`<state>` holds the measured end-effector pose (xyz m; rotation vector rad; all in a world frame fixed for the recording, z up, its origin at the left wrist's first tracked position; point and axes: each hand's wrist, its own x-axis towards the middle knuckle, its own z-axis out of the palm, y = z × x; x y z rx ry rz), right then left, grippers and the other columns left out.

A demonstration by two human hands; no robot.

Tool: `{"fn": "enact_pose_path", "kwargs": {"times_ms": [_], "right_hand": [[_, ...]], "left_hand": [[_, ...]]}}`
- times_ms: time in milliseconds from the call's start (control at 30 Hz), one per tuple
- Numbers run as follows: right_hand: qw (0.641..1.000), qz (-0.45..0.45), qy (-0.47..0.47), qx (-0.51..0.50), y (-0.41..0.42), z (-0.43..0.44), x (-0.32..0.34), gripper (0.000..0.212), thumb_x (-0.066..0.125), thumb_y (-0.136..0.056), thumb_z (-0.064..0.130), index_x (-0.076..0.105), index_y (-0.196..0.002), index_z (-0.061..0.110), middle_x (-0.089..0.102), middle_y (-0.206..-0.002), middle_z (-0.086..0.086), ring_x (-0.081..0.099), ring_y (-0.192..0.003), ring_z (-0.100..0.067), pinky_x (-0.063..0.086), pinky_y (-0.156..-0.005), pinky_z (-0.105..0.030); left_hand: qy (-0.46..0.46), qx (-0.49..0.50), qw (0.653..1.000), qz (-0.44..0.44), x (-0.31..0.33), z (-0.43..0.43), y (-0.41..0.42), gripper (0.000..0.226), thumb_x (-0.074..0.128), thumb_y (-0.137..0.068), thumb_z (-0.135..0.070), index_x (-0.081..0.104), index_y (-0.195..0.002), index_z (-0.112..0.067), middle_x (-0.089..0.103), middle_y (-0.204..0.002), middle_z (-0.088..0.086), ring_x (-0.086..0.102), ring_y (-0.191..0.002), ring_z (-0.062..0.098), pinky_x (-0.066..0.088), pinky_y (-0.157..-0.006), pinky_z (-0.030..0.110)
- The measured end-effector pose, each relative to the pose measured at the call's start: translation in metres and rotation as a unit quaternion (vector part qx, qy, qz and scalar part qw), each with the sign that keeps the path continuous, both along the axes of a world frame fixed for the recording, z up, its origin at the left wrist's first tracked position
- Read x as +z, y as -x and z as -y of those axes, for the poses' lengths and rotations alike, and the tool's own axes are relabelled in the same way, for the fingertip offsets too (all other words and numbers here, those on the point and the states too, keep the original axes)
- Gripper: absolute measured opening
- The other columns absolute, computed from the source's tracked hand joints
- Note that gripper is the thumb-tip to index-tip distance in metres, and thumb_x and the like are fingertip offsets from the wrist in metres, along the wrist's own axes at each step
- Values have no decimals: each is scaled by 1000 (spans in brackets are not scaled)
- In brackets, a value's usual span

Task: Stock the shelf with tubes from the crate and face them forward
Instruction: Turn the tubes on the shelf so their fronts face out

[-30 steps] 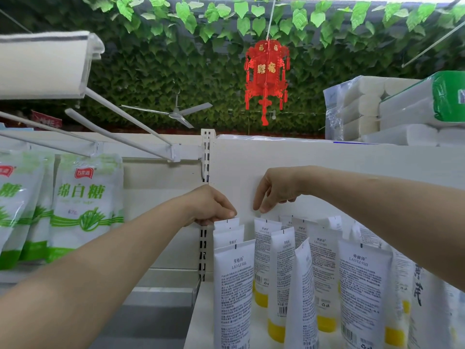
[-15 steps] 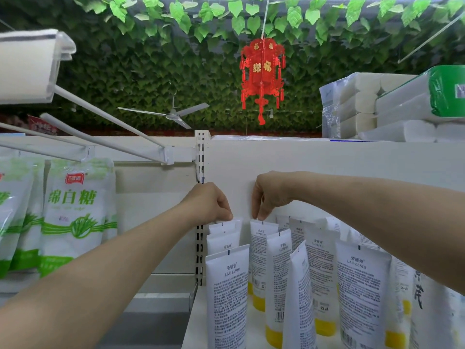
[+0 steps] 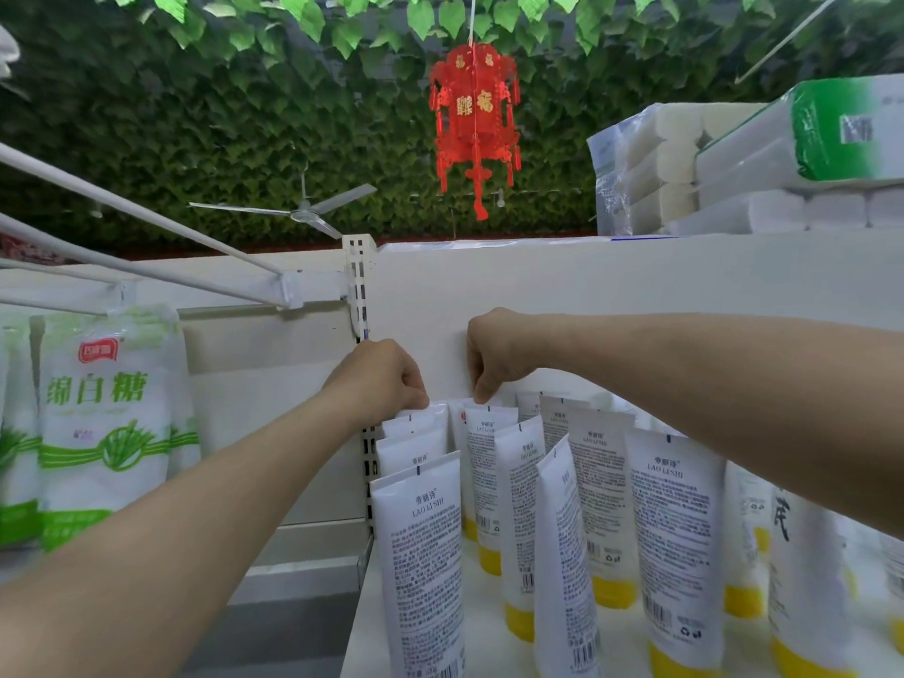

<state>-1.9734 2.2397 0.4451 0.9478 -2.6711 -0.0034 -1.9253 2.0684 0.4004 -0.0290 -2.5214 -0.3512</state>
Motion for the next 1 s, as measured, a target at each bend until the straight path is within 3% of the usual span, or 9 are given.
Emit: {"fn": "enact_pose_path", "kwargs": {"times_ms": [400, 700, 1000], "right_hand": [[999, -29, -14, -11, -9, 0, -1, 46, 81, -78, 34, 69, -112, 6, 70, -110, -9, 63, -104, -26, 51, -86, -31], [999, -35, -15, -10, -6, 2, -1, 44, 82, -76, 34, 70, -110, 7, 71, -108, -9, 64, -98, -24, 51, -82, -29], [999, -32, -21, -9, -3, 3, 0, 44, 83, -76, 34, 71, -109, 7, 71, -106, -9, 65, -100, -25, 52, -83, -30]], "left_hand": [[-1, 5, 1000, -1, 0, 1, 3, 14, 78, -75, -20, 72, -65, -27, 68, -67, -13, 64, -73, 9, 54, -70, 27], [-8, 7, 1000, -2, 0, 1, 3, 19, 78, -75, -19, 70, -61, -29, 69, -67, -10, 65, -72, 11, 57, -73, 32], [-5, 13, 1000, 15, 5, 0, 0, 10, 79, -76, -20, 75, -67, -22, 71, -67, -9, 69, -63, 13, 59, -73, 34]]}}
